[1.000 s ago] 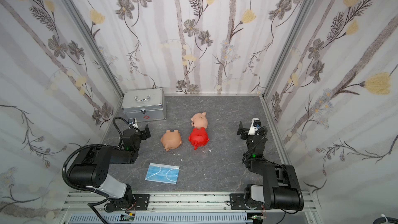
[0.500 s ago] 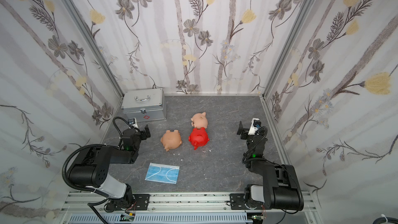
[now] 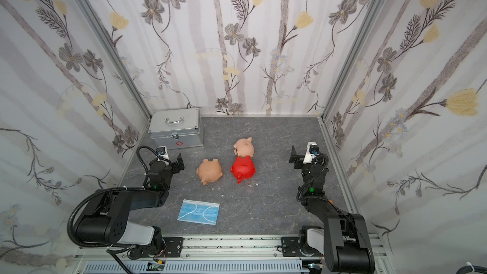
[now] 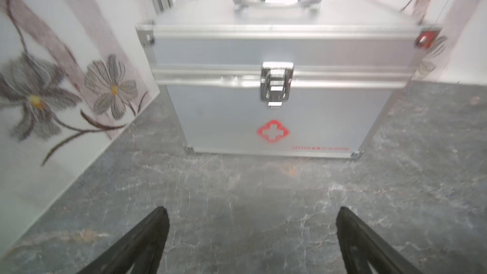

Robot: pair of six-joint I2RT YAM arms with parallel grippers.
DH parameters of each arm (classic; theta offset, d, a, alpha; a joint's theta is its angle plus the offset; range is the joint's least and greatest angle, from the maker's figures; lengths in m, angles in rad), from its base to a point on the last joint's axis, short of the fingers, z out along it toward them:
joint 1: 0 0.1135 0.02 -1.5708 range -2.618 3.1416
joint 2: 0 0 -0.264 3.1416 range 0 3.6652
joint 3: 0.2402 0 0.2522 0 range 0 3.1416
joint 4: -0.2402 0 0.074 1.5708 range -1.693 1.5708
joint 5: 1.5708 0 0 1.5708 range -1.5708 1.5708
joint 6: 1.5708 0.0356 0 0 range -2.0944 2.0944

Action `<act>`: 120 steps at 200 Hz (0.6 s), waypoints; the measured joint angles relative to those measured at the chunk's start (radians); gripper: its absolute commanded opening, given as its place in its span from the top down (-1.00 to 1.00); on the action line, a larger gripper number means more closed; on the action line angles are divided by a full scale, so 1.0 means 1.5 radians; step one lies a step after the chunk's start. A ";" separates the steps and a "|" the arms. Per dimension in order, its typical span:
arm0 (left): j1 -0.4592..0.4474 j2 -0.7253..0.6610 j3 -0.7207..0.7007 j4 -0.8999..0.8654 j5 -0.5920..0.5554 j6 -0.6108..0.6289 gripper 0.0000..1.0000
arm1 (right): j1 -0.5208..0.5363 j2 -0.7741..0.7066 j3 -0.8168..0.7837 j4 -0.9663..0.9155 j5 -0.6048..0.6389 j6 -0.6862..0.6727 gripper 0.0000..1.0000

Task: Open piggy banks
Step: Move the piggy bank to the center of the board.

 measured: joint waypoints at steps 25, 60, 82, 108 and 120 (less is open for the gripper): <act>-0.004 -0.111 0.018 -0.079 -0.009 -0.012 -1.00 | 0.000 -0.059 0.009 -0.054 -0.035 -0.004 -0.99; -0.004 -0.227 0.047 -0.227 -0.026 -0.105 -1.00 | 0.001 -0.104 0.047 -0.123 -0.145 -0.007 -0.99; -0.004 -0.264 0.084 -0.330 -0.058 -0.189 -1.00 | 0.009 -0.105 0.071 -0.155 -0.199 0.006 -0.99; -0.004 -0.282 0.113 -0.440 -0.075 -0.265 -1.00 | 0.014 -0.101 0.093 -0.189 -0.204 0.072 -0.99; -0.004 -0.290 0.116 -0.477 -0.070 -0.289 -1.00 | 0.014 -0.105 0.099 -0.204 -0.186 0.111 -0.99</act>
